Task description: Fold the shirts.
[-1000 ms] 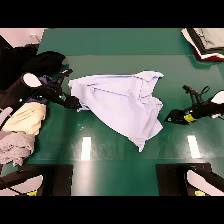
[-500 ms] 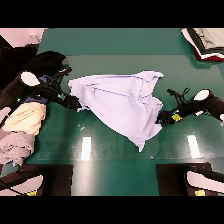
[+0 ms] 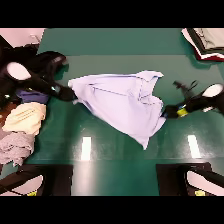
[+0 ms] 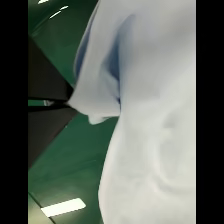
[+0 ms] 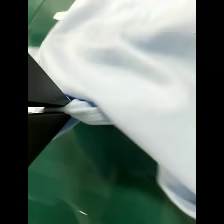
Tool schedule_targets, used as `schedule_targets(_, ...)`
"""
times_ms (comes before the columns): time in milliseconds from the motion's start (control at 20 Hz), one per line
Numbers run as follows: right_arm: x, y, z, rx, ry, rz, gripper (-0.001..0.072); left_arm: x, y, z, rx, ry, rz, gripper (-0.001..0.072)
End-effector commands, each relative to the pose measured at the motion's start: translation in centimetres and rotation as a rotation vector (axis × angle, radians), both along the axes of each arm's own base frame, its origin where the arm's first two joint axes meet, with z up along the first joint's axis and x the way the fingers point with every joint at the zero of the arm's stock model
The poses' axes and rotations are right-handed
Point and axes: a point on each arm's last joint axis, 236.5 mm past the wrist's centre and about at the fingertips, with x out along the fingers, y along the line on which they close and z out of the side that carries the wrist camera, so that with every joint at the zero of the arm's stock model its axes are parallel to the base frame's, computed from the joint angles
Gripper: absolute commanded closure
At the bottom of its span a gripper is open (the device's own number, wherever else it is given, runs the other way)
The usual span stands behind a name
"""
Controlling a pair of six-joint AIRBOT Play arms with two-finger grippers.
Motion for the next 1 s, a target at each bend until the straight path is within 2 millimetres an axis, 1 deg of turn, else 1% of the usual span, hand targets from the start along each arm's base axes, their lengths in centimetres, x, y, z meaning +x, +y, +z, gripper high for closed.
schedule_targets(0,4.5,-3.1,11.4,-0.036,-0.316,-0.153,0.0690,1.9,1.1,10.7,0.011,-0.252,0.049,0.0683)
schedule_targets(50,5.8,-4.4,16.6,-0.057,-0.460,-0.203,0.0690,2.0,1.2,15.3,-0.010,-0.357,0.066,0.0683)
schedule_targets(100,6.5,-5.4,21.6,-0.078,-0.600,-0.244,0.0690,1.7,1.3,20.1,-0.025,-0.472,0.074,0.0683)
schedule_targets(150,6.6,-6.2,27.2,-0.102,-0.753,-0.277,0.0690,1.0,1.5,24.3,-0.039,-0.574,0.078,0.0683)
schedule_targets(200,6.0,-6.8,32.6,-0.128,-0.900,-0.304,0.0690,0.0,1.7,28.6,-0.055,-0.680,0.083,0.0683)
schedule_targets(250,4.9,-7.1,37.3,-0.150,-1.025,-0.324,0.0690,-1.4,2.0,32.5,-0.077,-0.771,0.099,0.0683)
schedule_targets(300,3.5,-7.2,41.6,-0.171,-1.139,-0.340,0.0690,-3.1,2.4,36.6,-0.098,-0.874,0.110,0.0683)
schedule_targets(350,1.5,-7.2,45.6,-0.196,-1.245,-0.352,0.0690,-5.1,2.7,40.1,-0.119,-0.971,0.117,0.0683)
schedule_targets(400,-0.4,-7.0,48.7,-0.221,-1.329,-0.361,0.0690,-7.4,3.1,43.6,-0.154,-1.071,0.134,0.0683)
schedule_targets(450,-2.5,-6.9,51.5,-0.249,-1.407,-0.372,0.0690,-9.5,3.5,46.4,-0.195,-1.154,0.159,0.0683)
schedule_targets(500,-4.4,-6.8,53.7,-0.281,-1.472,-0.386,0.0690,-11.9,4.1,48.9,-0.232,-1.243,0.181,0.0683)
schedule_targets(550,-6.2,-6.7,55.7,-0.316,-1.531,-0.403,0.0690,-14.2,4.7,50.8,-0.262,-1.317,0.197,0.0683)
schedule_targets(600,-7.7,-6.7,57.2,-0.352,-1.580,-0.422,0.0691,-16.2,5.1,52.1,-0.282,-1.370,0.207,0.0684)
schedule_targets(650,-8.8,-6.8,58.3,-0.388,-1.612,-0.440,0.0691,-18.3,5.4,53.2,-0.299,-1.417,0.213,0.0684)
schedule_targets(700,-9.6,-6.9,59.1,-0.424,-1.632,-0.454,0.0690,-19.5,5.6,53.7,-0.308,-1.438,0.214,0.0683)
schedule_targets(750,-10.0,-7.1,59.6,-0.448,-1.643,-0.465,0.0691,-20.2,5.7,53.6,-0.305,-1.442,0.211,0.0683)
schedule_targets(800,-10.2,-7.3,59.9,-0.468,-1.644,-0.473,0.0692,-19.8,5.6,52.8,-0.283,-1.416,0.206,0.0684)
schedule_targets(850,-9.8,-7.7,59.7,-0.474,-1.628,-0.479,0.0691,-18.6,5.6,51.4,-0.251,-1.364,0.208,0.0683)
schedule_targets(900,-8.8,-8.3,58.8,-0.455,-1.588,-0.487,0.0691,-16.5,5.7,49.2,-0.223,-1.281,0.224,0.0684)
schedule_targets(950,-7.2,-9.0,57.1,-0.432,-1.521,-0.483,0.0692,-13.8,5.9,46.5,-0.183,-1.190,0.244,0.0684)
